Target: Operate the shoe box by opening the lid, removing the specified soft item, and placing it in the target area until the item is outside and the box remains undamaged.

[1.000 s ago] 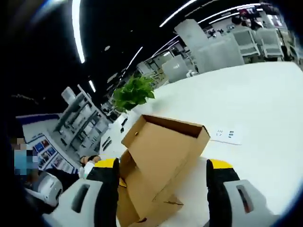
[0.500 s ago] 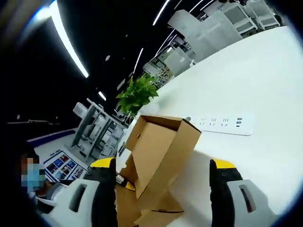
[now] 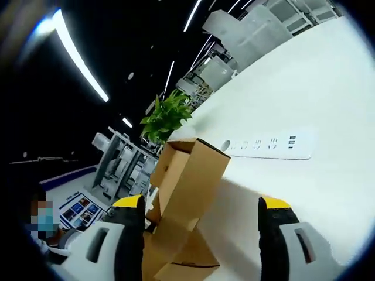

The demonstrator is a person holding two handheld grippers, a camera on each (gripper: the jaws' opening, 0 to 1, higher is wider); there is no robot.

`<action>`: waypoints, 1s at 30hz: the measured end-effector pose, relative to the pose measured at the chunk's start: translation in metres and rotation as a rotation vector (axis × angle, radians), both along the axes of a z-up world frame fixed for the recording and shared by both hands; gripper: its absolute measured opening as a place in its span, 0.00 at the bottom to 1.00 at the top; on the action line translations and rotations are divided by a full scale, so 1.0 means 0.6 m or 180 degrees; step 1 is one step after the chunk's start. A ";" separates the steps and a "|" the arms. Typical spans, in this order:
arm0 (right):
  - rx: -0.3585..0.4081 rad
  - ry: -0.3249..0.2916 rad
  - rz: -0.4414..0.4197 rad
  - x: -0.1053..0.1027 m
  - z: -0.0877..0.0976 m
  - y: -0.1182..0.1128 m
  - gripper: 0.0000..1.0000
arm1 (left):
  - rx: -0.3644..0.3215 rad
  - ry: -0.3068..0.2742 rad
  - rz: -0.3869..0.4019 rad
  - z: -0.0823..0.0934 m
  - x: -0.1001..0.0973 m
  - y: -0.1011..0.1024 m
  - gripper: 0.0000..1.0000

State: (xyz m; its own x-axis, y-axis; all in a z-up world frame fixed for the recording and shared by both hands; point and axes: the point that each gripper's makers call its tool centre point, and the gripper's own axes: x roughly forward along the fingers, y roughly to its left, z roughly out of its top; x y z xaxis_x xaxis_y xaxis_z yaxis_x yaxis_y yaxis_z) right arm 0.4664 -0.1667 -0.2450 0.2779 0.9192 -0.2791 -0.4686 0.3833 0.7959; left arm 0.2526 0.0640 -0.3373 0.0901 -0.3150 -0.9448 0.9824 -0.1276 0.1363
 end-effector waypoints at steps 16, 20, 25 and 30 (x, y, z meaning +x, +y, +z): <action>0.0255 0.0096 0.0009 0.008 0.009 0.010 0.76 | -0.0001 -0.0014 0.0000 -0.002 0.007 0.002 0.03; 0.0297 0.0180 0.0016 0.007 0.004 0.013 0.75 | 0.0000 -0.0018 0.0002 -0.002 0.008 0.003 0.03; 0.0299 0.0140 0.0038 -0.007 0.007 0.021 0.70 | 0.0000 -0.0019 0.0011 -0.002 0.006 0.002 0.03; 0.0349 0.0122 0.0026 0.009 0.010 0.013 0.66 | 0.0000 -0.0020 0.0006 -0.003 0.009 0.003 0.03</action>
State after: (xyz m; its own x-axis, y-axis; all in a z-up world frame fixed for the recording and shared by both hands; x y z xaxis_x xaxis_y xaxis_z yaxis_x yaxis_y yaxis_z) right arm 0.4716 -0.1587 -0.2391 0.2612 0.9470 -0.1871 -0.4397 0.2892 0.8503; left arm 0.2577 0.0660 -0.3392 0.0966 -0.3150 -0.9442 0.9818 -0.1256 0.1424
